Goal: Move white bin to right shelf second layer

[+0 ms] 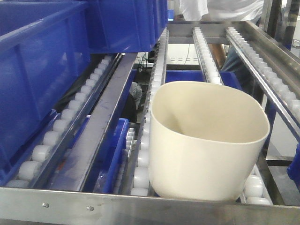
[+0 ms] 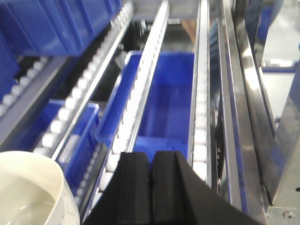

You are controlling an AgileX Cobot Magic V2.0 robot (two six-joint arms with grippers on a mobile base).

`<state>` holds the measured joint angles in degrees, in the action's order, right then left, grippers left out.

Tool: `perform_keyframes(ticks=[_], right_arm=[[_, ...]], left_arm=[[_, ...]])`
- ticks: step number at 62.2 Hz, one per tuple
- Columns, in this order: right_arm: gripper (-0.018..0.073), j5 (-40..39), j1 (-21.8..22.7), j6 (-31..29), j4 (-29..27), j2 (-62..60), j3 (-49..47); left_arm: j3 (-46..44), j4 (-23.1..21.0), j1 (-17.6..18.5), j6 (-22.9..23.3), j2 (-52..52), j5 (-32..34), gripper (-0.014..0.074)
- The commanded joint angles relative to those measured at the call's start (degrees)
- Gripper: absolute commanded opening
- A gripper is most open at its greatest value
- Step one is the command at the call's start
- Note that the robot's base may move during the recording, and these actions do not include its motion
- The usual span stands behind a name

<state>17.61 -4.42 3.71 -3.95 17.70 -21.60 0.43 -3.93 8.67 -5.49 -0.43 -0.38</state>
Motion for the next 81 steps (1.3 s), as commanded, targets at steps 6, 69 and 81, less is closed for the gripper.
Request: perform_keyframes(ticks=[6,69,81], right_arm=[[0.0056,-7.2,2.4,-0.2,0.7,-5.2,5.2],[0.0056,-18.8,4.0,-0.2,-1.1,-19.1,22.3],[0.0056,-18.8,4.0,-0.2,-1.1,-19.1,22.3]], left_arm=[[1.9,-0.3,0.1,0.4,-0.8,5.0,0.0085],[1.9,-0.3,0.1,0.4,-0.8,5.0,0.0085],[1.9,-0.3,0.1,0.4,-0.8,5.0,0.0085]])
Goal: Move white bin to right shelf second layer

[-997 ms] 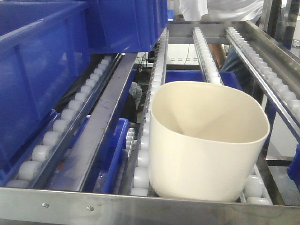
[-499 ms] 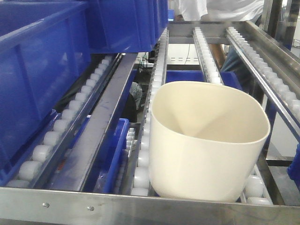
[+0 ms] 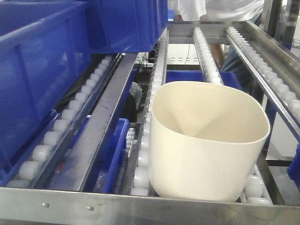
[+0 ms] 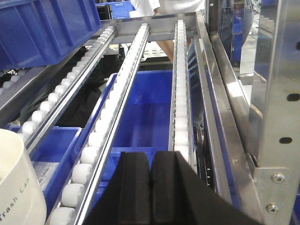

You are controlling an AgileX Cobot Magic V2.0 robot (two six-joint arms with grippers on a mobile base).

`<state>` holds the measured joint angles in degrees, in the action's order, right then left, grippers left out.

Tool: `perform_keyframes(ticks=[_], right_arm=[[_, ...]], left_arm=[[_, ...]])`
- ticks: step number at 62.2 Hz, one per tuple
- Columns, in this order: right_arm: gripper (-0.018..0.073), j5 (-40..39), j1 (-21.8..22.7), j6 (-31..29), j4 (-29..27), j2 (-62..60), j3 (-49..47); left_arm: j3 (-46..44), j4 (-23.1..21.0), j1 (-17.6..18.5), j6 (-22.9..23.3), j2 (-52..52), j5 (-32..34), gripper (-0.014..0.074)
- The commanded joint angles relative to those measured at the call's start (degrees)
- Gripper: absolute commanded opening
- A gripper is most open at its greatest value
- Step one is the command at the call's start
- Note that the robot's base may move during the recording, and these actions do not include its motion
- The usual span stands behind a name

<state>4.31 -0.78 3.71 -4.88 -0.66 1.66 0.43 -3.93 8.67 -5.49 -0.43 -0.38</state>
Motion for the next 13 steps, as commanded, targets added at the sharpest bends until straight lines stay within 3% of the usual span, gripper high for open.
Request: perform_keyframes(ticks=[1,13], right_arm=[[0.0056,-5.5,0.4,-0.2,-0.1,-0.7,-0.9],[0.0056,-5.4,0.4,-0.2,-0.1,-0.7,-0.9]], left_arm=[[1.9,-0.3,0.1,0.4,-0.8,5.0,0.0085],[1.9,-0.3,0.1,0.4,-0.8,5.0,0.0085]])
